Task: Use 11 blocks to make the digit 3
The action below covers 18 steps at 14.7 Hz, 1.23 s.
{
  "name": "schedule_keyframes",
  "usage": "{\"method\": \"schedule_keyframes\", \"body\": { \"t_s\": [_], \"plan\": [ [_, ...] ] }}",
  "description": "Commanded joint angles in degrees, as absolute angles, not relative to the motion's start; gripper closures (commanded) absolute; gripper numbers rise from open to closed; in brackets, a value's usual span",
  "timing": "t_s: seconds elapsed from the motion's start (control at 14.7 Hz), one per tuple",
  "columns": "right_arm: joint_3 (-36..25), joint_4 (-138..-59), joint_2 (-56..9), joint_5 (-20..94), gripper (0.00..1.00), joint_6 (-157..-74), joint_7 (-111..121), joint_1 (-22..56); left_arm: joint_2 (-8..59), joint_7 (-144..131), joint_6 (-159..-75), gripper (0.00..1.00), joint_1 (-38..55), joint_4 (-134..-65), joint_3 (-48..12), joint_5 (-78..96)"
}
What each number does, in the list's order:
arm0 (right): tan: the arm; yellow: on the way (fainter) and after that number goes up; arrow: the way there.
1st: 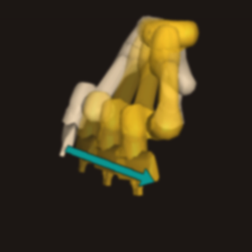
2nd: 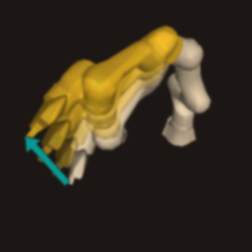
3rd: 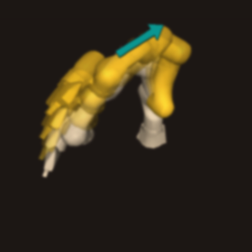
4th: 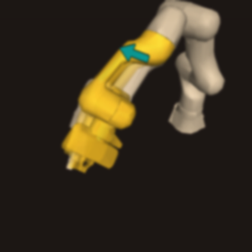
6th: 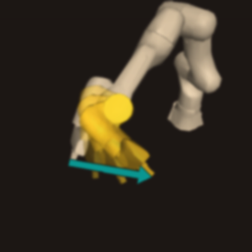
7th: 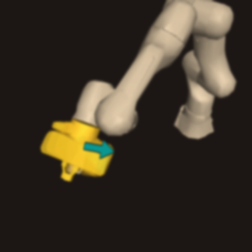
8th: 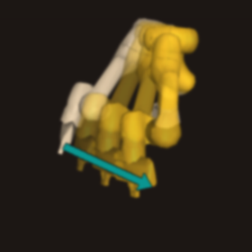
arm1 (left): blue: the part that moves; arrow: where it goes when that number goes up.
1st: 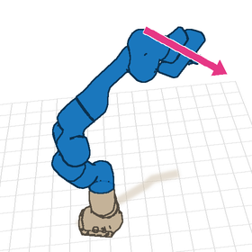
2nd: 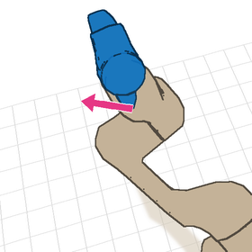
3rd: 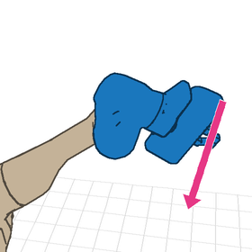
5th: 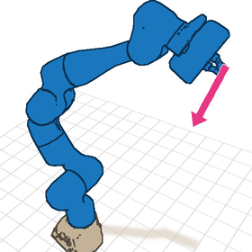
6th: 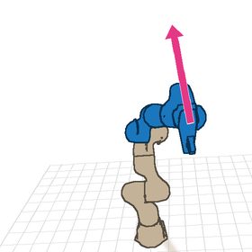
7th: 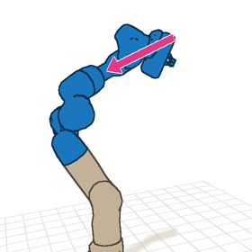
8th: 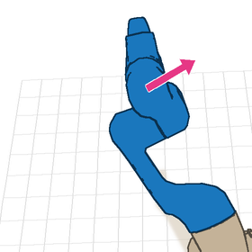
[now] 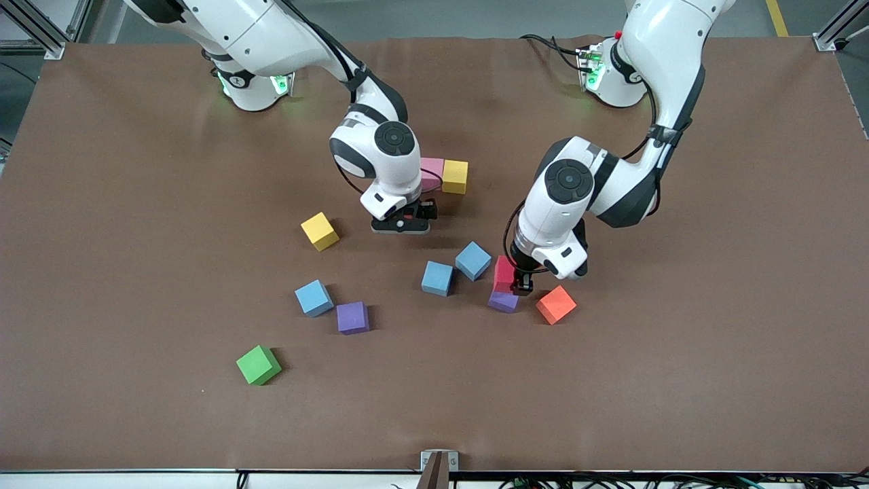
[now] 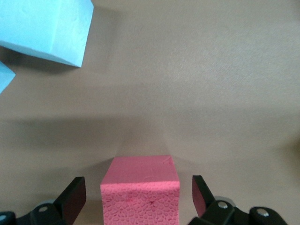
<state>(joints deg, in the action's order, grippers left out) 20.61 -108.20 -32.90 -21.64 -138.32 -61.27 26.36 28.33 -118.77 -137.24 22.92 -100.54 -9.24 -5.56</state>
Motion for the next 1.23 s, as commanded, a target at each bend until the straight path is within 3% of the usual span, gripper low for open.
{"method": "schedule_keyframes", "body": {
  "t_s": [0.0, 0.27, 0.55, 0.82, 1.16],
  "plan": [
    [21.62, -108.54, -29.02, -21.63, 0.00, -135.01, -57.77, 23.39, 27.95, -120.06, -137.02, 0.68, 23.73, -100.46, -9.23, -6.24],
    [23.90, -108.72, -24.71, -20.22, 0.00, -131.84, -54.33, 16.81, 28.12, -123.04, -136.85, 0.68, 26.71, -101.51, -9.14, -6.50],
    [30.13, -108.81, -21.28, -18.28, 0.00, -127.46, -48.96, 4.86, 28.13, -129.10, -136.67, 0.68, 30.31, -101.60, -9.23, -6.50],
    [30.58, -108.72, -16.88, -17.76, 0.00, -122.79, -45.02, -0.25, 29.09, -136.39, -135.35, 0.68, 35.76, -101.51, -9.23, -6.42],
    [30.41, -107.93, -11.96, -9.08, 0.00, -116.12, -33.59, -6.32, 33.83, -141.41, -135.88, 0.68, 39.28, -100.81, -9.14, -6.24]
  ]
}}
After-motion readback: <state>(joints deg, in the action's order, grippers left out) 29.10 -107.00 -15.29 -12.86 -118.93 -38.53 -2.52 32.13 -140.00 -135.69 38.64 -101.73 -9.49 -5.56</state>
